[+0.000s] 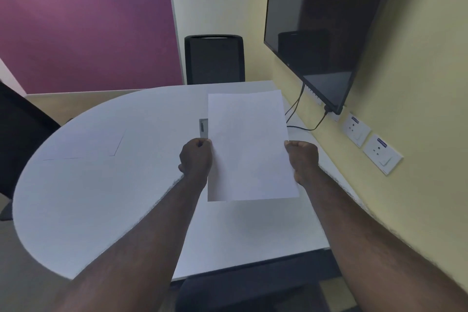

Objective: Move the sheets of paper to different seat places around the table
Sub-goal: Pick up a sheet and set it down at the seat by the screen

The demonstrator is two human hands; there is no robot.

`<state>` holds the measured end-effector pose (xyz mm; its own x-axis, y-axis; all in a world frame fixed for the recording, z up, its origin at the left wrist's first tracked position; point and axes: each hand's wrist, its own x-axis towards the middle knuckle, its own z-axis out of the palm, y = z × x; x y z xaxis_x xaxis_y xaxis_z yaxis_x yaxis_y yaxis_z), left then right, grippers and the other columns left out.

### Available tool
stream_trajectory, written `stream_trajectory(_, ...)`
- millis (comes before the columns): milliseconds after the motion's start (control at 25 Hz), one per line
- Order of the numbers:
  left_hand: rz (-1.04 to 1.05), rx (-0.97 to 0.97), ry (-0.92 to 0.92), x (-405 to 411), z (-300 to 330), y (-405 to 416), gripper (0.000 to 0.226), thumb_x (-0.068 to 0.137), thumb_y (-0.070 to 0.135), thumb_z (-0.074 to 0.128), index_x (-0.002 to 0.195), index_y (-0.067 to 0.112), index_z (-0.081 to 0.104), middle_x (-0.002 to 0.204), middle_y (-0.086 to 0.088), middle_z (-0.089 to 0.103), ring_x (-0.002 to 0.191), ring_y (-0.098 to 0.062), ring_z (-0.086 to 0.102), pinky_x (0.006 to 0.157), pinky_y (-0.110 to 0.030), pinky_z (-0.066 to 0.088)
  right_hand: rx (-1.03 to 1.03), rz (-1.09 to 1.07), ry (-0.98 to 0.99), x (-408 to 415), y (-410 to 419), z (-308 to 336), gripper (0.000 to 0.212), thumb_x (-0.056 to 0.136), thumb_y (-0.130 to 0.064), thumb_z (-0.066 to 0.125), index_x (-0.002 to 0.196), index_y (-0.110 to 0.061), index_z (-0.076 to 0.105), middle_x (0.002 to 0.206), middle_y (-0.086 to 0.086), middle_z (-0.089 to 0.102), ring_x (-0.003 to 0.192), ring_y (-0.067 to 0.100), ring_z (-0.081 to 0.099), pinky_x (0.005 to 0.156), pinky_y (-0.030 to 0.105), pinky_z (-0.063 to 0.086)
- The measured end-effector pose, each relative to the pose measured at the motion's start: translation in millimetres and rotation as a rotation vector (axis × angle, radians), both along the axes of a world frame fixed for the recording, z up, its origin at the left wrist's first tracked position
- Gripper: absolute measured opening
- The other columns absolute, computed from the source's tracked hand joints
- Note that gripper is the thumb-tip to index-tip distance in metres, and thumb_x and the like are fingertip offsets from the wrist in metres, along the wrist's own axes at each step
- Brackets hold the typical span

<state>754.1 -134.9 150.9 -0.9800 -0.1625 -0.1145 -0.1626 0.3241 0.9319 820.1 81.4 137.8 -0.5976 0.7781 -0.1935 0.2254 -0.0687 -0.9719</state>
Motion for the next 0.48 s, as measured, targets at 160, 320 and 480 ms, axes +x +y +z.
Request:
stream_trajectory(160, 0.035, -0.008, -0.028, -22, -13, 14, 0.031, 0.084, 0.022, 0.051, 0.055, 0.018, 0.041, 0.056, 0.007, 0.041, 0.061, -0.021, 0.038, 0.076, -0.037, 0.032, -0.012, 0.018, -0.020, -28, 15, -13, 0.031, 0.088, -0.019, 0.067, 0.113, -0.001, 0.069, 0.112, 0.012, 0.069, 0.098, 0.023, 0.059, 0.084, 0.032, 0.047)
stream_trajectory(320, 0.061, -0.018, -0.054, -33, -23, 22, 0.029, 0.086, 0.024, 0.052, 0.058, 0.019, 0.046, 0.058, 0.008, 0.045, 0.063, -0.022, 0.041, 0.077, -0.038, 0.034, -0.017, 0.046, -0.043, -45, 26, -28, 0.029, 0.087, -0.019, 0.067, 0.111, -0.002, 0.069, 0.114, 0.012, 0.069, 0.101, 0.023, 0.060, 0.086, 0.032, 0.048)
stream_trajectory(480, 0.092, -0.045, -0.080, -38, -37, 31, 0.032, 0.085, 0.024, 0.051, 0.055, 0.019, 0.041, 0.057, 0.007, 0.041, 0.061, -0.021, 0.038, 0.075, -0.038, 0.032, -0.001, 0.068, -0.071, -57, 37, -43, 0.026, 0.087, -0.019, 0.067, 0.107, -0.002, 0.070, 0.111, 0.010, 0.069, 0.102, 0.024, 0.060, 0.091, 0.035, 0.049)
